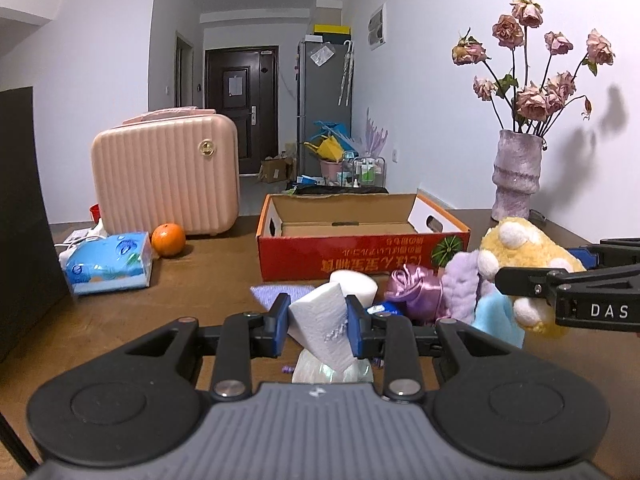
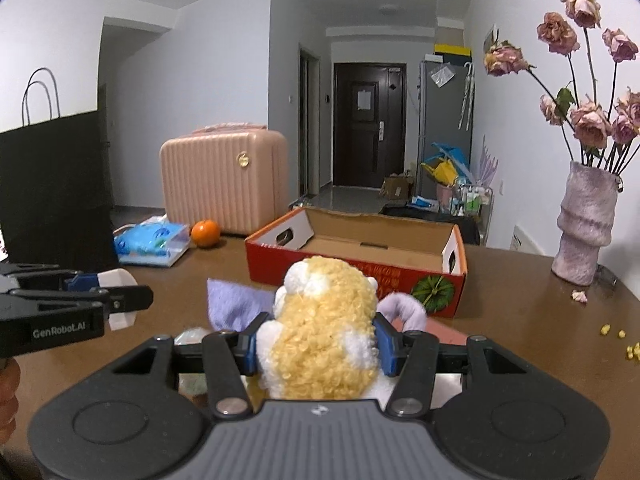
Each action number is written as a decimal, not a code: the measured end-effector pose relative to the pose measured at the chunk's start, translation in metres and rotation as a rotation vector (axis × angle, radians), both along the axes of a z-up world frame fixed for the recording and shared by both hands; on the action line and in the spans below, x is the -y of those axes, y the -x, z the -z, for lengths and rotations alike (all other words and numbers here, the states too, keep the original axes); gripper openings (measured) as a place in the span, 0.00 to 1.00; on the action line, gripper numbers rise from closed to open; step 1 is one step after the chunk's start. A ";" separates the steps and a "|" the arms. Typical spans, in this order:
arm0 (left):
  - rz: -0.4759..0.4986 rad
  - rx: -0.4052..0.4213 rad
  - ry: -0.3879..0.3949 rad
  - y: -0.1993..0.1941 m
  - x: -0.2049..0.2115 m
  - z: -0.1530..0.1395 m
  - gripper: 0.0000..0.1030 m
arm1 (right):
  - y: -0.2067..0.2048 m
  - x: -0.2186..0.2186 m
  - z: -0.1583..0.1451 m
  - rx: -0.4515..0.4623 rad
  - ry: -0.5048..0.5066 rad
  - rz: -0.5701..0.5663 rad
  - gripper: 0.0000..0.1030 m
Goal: Organize soft objects
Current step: 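Carry the foam wedge and plush sheep toward the red-printed cardboard box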
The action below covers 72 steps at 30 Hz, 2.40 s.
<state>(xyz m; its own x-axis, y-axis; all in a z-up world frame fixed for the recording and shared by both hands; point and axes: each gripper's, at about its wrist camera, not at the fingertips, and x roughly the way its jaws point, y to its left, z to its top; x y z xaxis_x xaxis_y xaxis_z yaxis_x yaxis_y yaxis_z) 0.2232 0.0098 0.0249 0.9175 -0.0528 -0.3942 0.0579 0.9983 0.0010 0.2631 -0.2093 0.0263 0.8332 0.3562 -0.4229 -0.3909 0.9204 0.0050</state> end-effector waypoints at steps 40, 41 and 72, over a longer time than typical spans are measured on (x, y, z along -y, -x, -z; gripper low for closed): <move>-0.026 0.027 0.124 -0.146 0.004 -0.025 0.29 | -0.127 0.004 -0.015 0.063 -0.074 0.065 0.51; -0.025 0.030 0.126 -0.150 0.004 -0.026 0.29 | -0.131 0.003 -0.016 0.062 -0.075 0.065 0.51; -0.091 0.062 0.072 -0.280 -0.006 -0.030 0.29 | -0.263 0.006 -0.025 0.037 -0.032 0.105 0.51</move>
<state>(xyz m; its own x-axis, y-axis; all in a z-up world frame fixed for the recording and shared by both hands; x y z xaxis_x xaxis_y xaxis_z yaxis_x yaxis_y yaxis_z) 0.5034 0.0158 0.0552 0.9425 0.0058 -0.3343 -0.0311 0.9970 -0.0703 0.5266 -0.2157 0.0511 0.8816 0.2791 -0.3805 -0.2929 0.9559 0.0227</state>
